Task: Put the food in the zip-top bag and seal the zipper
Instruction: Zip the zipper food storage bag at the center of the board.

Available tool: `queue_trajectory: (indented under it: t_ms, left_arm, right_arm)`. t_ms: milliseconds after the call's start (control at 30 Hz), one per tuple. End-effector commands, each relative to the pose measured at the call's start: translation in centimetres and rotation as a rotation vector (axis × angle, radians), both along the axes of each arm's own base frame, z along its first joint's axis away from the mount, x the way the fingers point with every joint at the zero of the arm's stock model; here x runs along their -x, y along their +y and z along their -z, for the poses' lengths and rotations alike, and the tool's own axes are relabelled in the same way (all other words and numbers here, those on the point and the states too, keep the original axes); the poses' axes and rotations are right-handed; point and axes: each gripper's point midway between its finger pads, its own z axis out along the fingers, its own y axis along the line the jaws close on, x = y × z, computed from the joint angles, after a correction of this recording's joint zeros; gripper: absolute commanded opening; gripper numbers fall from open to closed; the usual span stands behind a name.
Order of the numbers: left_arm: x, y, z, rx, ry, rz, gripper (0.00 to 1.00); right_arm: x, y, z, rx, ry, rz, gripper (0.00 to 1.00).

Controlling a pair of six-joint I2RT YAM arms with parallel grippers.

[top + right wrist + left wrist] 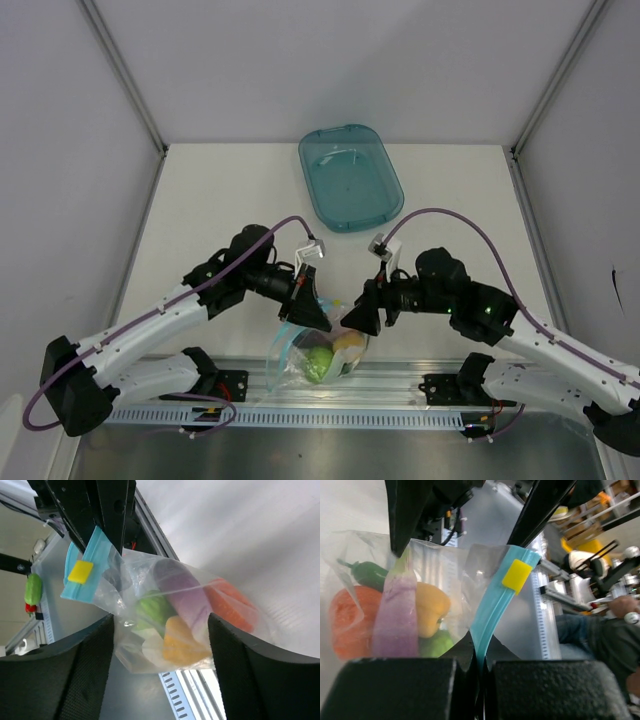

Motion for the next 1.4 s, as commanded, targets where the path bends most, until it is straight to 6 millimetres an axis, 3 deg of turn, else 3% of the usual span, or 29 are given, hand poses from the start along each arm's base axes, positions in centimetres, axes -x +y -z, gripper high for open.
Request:
queue_trajectory:
  t_ms: [0, 167, 233, 567, 600, 667, 767, 900, 1000, 1167, 1367]
  left_arm:
    - [0.9, -0.3, -2.9, 0.109, 0.048, 0.05, 0.01]
    - [1.5, 0.0, -2.8, 0.114, 0.069, 0.082, 0.0]
    - [1.6, 0.1, -2.7, 0.114, 0.064, 0.088, 0.01]
    - [1.7, 0.2, -2.0, 0.099, 0.064, 0.103, 0.0]
    - [1.6, 0.2, -1.5, 0.074, 0.079, 0.09, 0.0]
    - [1.3, 0.1, -1.6, 0.068, 0.055, 0.083, 0.01]
    - [0.7, 0.1, -0.6, 0.007, 0.06, 0.035, 0.17]
    - [-0.5, 0.1, 0.0, -0.036, 0.007, -0.031, 0.48]
    - [-0.9, 0.3, -0.6, -0.027, -0.059, -0.07, 0.59]
    - [-0.9, 0.4, -2.1, 0.021, -0.153, -0.109, 0.68]
    - [-1.1, 0.3, -1.5, -0.001, -0.229, -0.172, 0.72]
  right_arm:
    - [-0.8, 1.2, -1.4, -0.047, -0.106, -0.008, 0.73]
    - [-1.9, 1.6, -2.3, -0.031, -0.185, 0.009, 0.61]
    - [-1.9, 1.6, -2.8, -0.04, -0.209, -0.003, 0.51]
    - [0.9, 1.6, -4.5, -0.127, -0.288, -0.178, 0.26]
    - [1.2, 1.5, -5.0, -0.14, -0.296, -0.186, 0.21]
    - [1.2, 1.4, -5.0, -0.137, -0.29, -0.184, 0.0]
    - [1.1, 1.2, -4.9, -0.125, -0.271, -0.171, 0.0]
    - [1.4, 1.4, -4.3, -0.114, -0.228, -0.184, 0.0]
    - [1.2, 1.6, -3.9, -0.099, -0.176, -0.158, 0.0]
    - [0.2, 2.2, -4.3, -0.101, -0.049, -0.09, 0.0]
    - [-0.5, 2.7, -5.3, -0.124, 0.092, -0.025, 0.0]
